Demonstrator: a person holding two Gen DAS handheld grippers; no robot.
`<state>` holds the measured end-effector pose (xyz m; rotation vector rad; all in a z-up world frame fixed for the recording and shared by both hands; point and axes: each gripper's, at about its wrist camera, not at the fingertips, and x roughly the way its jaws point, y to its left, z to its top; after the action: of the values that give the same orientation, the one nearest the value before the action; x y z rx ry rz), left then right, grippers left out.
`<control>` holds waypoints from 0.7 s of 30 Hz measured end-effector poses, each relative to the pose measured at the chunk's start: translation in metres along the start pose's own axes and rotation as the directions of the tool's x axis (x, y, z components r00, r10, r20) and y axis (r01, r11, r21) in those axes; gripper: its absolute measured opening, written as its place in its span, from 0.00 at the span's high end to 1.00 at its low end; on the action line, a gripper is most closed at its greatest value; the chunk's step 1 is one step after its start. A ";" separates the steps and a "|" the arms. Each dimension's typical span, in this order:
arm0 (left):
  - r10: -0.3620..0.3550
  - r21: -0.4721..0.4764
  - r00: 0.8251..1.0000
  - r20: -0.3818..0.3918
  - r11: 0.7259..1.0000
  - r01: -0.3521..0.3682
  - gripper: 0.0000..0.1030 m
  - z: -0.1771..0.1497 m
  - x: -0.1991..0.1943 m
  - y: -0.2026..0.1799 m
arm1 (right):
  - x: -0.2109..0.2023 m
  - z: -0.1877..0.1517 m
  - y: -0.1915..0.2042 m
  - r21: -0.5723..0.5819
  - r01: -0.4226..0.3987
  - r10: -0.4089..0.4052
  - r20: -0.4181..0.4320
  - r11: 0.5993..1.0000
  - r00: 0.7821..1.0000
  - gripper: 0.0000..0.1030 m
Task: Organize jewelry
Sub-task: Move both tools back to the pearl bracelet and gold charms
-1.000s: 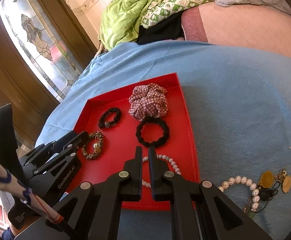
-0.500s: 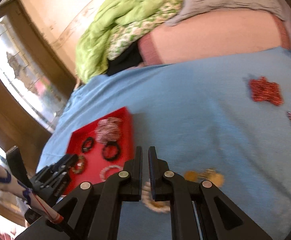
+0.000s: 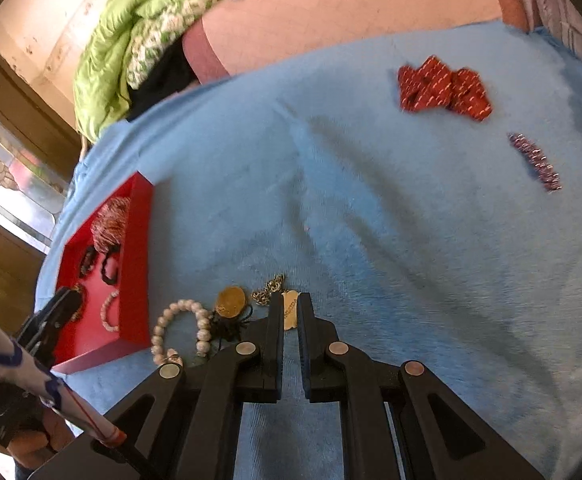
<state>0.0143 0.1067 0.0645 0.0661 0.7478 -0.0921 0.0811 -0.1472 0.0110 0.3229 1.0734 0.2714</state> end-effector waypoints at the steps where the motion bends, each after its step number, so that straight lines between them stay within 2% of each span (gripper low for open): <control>1: -0.003 -0.002 1.000 -0.001 1.000 0.003 0.78 0.000 0.000 0.001 | 0.004 0.000 0.002 -0.012 0.012 -0.012 -0.006 1.000 1.000 0.92; 4: -0.007 -0.001 1.000 -0.001 1.000 0.007 0.78 0.000 0.000 0.001 | 0.013 0.000 0.010 -0.061 0.067 -0.067 0.009 0.996 0.998 0.85; 6: -0.006 0.003 1.000 -0.002 1.000 0.006 0.78 0.000 0.002 0.001 | 0.018 0.001 0.018 -0.119 0.138 -0.136 0.026 0.983 0.990 0.76; 8: -0.011 0.005 1.000 -0.004 1.000 0.011 0.78 0.001 0.003 0.000 | 0.024 0.002 0.021 -0.139 0.139 -0.138 0.016 0.980 0.990 0.62; 9: -0.012 0.005 1.000 -0.003 1.000 0.012 0.78 0.001 0.003 0.000 | 0.025 0.001 0.025 -0.161 0.146 -0.145 0.018 0.976 0.989 0.60; 11: -0.021 0.007 1.000 -0.001 1.000 0.021 0.78 0.002 0.003 -0.002 | 0.030 -0.002 0.034 -0.220 0.206 -0.204 0.031 0.953 0.978 0.64; 14: -0.040 0.009 0.999 0.003 0.999 0.040 0.78 0.004 0.002 -0.007 | 0.028 0.001 0.029 -0.194 0.224 -0.224 0.018 0.955 0.974 0.77; 17: -0.083 0.024 0.996 0.008 0.996 0.083 0.78 0.005 0.000 -0.018 | 0.018 0.003 0.014 -0.114 0.209 -0.210 0.008 0.971 0.978 0.77; 21: -0.189 0.050 0.982 -0.008 0.981 0.189 0.78 0.004 -0.001 -0.037 | -0.001 0.004 -0.006 -0.028 0.169 -0.168 0.041 0.985 0.985 0.77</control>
<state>0.0121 0.0693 0.0668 0.0434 0.7537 -0.2925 0.0844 -0.1533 0.0117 0.2073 1.0507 0.1302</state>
